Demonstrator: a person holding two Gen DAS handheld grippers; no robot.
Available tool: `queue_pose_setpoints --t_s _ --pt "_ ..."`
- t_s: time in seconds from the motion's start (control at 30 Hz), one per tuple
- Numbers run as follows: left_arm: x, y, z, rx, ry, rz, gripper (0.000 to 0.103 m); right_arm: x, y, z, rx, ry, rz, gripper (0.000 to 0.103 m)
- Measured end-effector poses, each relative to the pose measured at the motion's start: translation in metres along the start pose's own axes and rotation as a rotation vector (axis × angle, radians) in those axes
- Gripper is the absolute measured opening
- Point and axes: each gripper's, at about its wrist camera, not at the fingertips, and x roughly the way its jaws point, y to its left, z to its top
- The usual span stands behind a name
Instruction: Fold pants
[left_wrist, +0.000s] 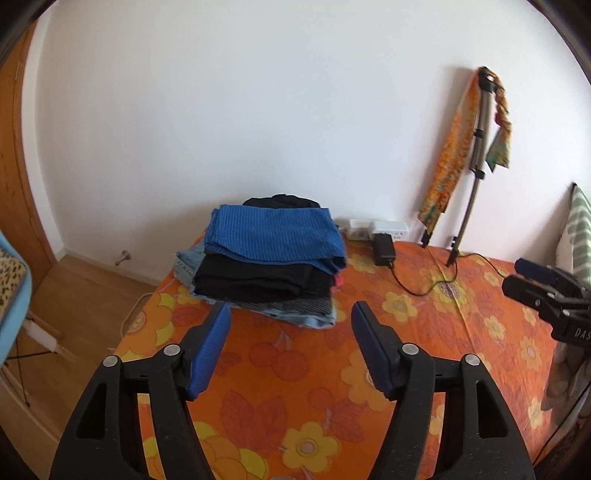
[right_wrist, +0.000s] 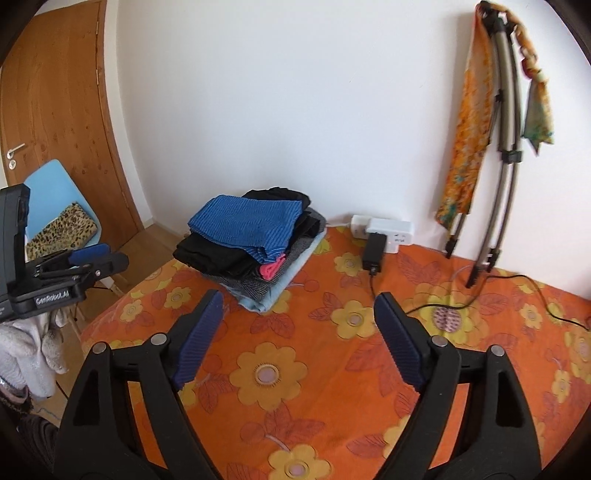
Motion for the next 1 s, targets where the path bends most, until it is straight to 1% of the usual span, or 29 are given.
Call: queue_pose_setpoints --t_s 0.03,0.1,0.2,0.23,0.3,0.33,0.37,0.5,0.77,0.87,1.0 --pt "-0.003 -0.004 -0.004 -0.007 0.0 -0.01 0.071 -0.008 0.0 -0.003 -0.001 -0.009 -0.008 0.088" --pt "-0.008 -0.011 -0.012 -0.037 0.006 -0.034 0.071 -0.023 -0.002 -0.01 0.005 -0.025 -0.012 0.095" --pt "-0.02 -0.022 -0.023 -0.063 0.018 -0.062 0.071 -0.04 -0.005 -0.019 0.019 -0.04 -0.01 0.098" --pt "-0.024 -0.026 -0.026 -0.065 0.013 -0.062 0.071 -0.046 -0.006 -0.022 0.022 -0.045 -0.013 0.098" --pt "-0.035 -0.037 -0.034 -0.058 -0.005 -0.051 0.074 -0.057 -0.008 -0.029 0.019 -0.056 -0.024 0.102" --pt "-0.038 -0.042 -0.038 -0.054 -0.011 -0.045 0.08 -0.063 -0.008 -0.034 0.015 -0.063 -0.032 0.103" --pt "-0.042 -0.049 -0.042 -0.048 -0.014 -0.047 0.082 -0.067 -0.009 -0.037 0.011 -0.068 -0.04 0.103" --pt "-0.048 -0.066 -0.054 -0.038 -0.017 -0.027 0.082 -0.081 -0.016 -0.053 0.017 -0.068 -0.053 0.103" --pt "-0.043 -0.082 -0.074 -0.039 0.013 0.025 0.082 -0.088 -0.027 -0.077 0.019 -0.073 -0.066 0.103" --pt "-0.04 -0.087 -0.08 -0.042 0.029 0.044 0.082 -0.082 -0.029 -0.084 0.002 -0.053 -0.071 0.103" --pt "-0.037 -0.093 -0.084 -0.03 0.051 0.061 0.082 -0.074 -0.035 -0.095 0.023 -0.024 -0.059 0.103"
